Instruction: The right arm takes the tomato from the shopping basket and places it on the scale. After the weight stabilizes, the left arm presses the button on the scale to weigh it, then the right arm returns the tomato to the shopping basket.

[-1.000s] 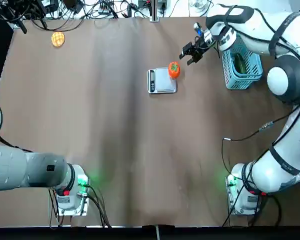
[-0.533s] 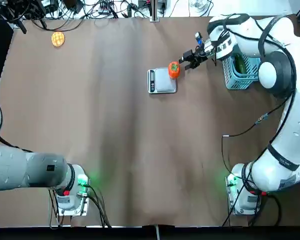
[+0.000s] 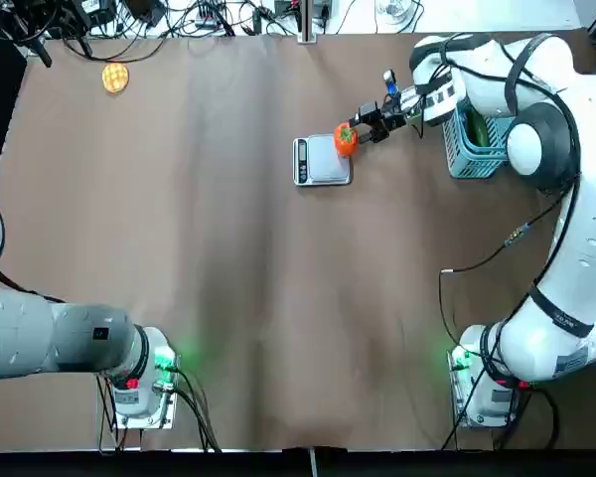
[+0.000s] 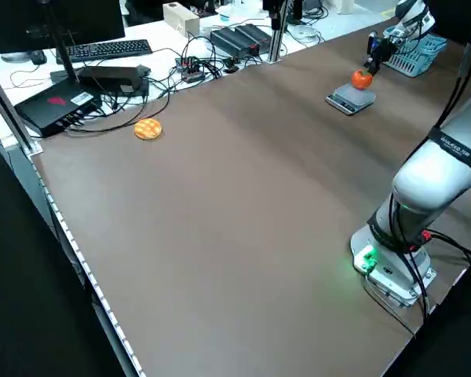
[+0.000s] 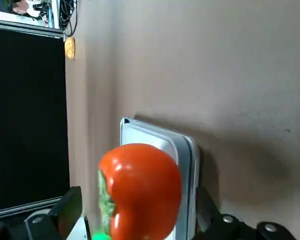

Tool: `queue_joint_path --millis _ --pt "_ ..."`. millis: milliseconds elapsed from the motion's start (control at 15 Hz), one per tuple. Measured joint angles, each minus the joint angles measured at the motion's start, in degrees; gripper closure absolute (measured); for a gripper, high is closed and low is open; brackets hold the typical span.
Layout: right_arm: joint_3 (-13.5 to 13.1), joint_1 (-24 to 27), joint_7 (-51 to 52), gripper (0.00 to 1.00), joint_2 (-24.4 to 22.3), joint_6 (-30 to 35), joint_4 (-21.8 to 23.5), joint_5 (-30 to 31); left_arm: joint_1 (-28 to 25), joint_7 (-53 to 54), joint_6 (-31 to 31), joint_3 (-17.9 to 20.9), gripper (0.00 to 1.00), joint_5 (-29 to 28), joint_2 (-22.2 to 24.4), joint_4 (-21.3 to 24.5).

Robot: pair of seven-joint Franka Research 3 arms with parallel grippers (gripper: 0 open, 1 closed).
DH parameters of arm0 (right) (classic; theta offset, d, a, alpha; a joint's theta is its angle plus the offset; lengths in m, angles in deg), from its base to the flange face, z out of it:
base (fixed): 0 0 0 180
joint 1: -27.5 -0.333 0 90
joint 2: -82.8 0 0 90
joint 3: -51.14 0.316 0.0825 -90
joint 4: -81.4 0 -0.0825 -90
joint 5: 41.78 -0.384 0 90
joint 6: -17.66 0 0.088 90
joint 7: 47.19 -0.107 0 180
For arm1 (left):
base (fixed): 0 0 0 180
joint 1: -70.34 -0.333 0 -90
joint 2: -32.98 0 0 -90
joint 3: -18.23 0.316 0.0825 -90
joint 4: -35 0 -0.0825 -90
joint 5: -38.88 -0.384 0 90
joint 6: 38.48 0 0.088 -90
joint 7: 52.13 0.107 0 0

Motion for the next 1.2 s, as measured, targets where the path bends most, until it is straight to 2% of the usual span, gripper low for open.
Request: queue_joint_path --millis 533,1133,1200 --pt "0.3 -1.4 0.1 0.01 1.5 0.3 -0.6 -3.2 0.0 0.0 0.0 0.0 0.0 0.0 0.0 0.0" --pt "0.2 -1.9 0.1 0.02 2.2 0.3 -0.6 -4.2 0.0 0.0 0.0 0.0 0.0 0.0 0.0 0.0" --pt "0.2 -1.9 0.1 0.07 2.2 0.3 -0.6 -4.2 0.0 0.0 0.0 0.0 0.0 0.0 0.0 0.0"
